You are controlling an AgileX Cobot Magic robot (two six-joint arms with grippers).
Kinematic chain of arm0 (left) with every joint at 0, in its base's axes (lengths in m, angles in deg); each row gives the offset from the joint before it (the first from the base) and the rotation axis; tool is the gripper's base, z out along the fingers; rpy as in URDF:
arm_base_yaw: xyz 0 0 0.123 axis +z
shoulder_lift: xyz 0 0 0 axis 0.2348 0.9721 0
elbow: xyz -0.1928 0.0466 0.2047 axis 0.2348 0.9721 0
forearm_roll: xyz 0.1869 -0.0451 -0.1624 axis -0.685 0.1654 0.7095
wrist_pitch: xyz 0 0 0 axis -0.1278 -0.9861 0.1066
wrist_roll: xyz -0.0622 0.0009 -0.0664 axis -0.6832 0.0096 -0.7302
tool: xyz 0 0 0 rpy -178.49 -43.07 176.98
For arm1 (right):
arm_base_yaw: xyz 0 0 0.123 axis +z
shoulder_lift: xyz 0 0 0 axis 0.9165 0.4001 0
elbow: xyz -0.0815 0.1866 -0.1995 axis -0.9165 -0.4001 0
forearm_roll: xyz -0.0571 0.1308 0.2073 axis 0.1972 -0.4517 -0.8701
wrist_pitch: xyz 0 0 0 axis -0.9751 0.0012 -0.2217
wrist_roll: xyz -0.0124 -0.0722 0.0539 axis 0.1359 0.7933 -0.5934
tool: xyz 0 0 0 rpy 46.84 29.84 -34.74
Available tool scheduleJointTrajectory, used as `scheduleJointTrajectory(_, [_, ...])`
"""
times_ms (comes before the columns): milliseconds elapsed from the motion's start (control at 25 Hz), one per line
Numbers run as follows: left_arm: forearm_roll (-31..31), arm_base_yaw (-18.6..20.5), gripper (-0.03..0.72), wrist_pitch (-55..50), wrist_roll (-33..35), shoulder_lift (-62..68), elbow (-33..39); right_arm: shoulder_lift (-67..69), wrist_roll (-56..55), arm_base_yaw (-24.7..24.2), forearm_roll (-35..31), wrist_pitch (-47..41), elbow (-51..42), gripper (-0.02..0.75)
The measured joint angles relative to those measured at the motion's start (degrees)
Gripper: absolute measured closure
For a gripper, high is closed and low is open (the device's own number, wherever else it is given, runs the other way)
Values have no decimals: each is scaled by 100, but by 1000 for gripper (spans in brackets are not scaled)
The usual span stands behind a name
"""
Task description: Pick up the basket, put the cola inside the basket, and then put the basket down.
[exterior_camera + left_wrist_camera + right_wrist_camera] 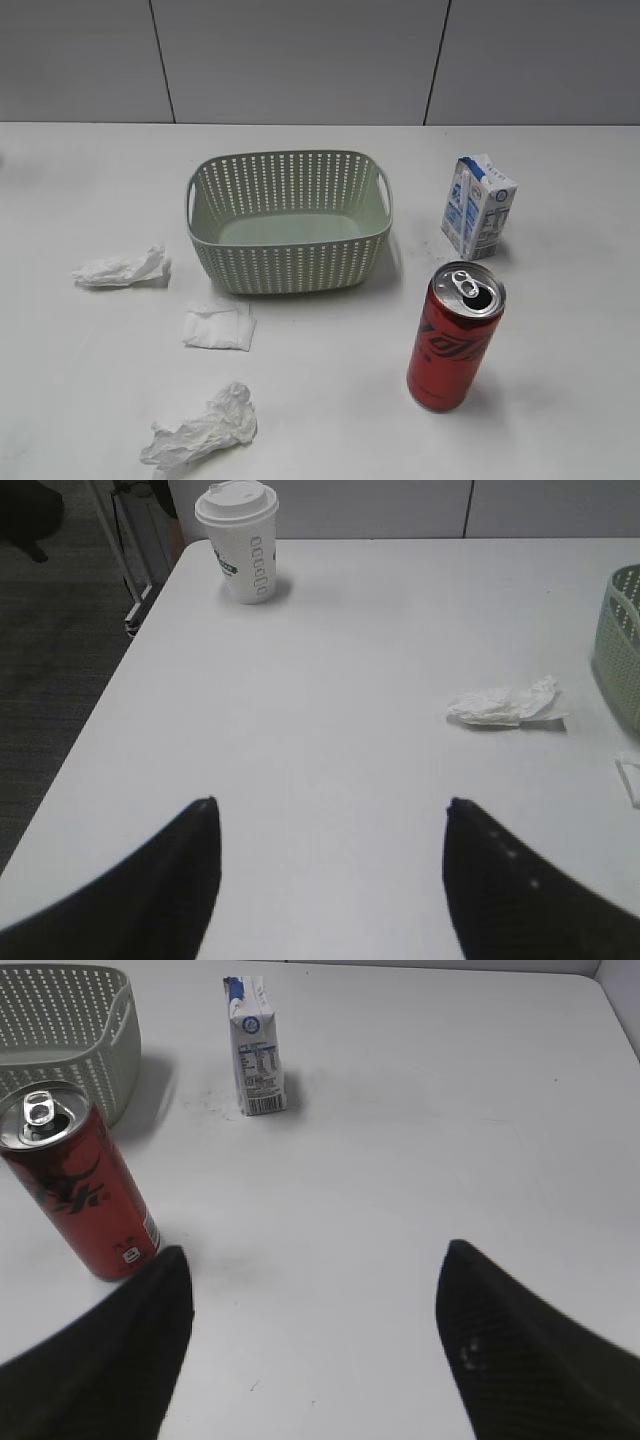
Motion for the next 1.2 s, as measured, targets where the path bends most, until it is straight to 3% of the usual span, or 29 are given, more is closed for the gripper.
scheduleJointTrajectory(440, [26,0,167,80,0,0,-25,0,-7,0,-4,0,0,165])
scheduleJointTrajectory(640, [297,0,167,1417,0,49,-131,0,-7,0,-4,0,0,166])
scheduleJointTrajectory(880, [861,0,167,2623,0,1223,-268,0,-7,0,-4,5,0,166])
scheduleJointTrajectory(1200, [1064,0,167,2953,0,3295,-961,0,-5,0,-4,5,0,166])
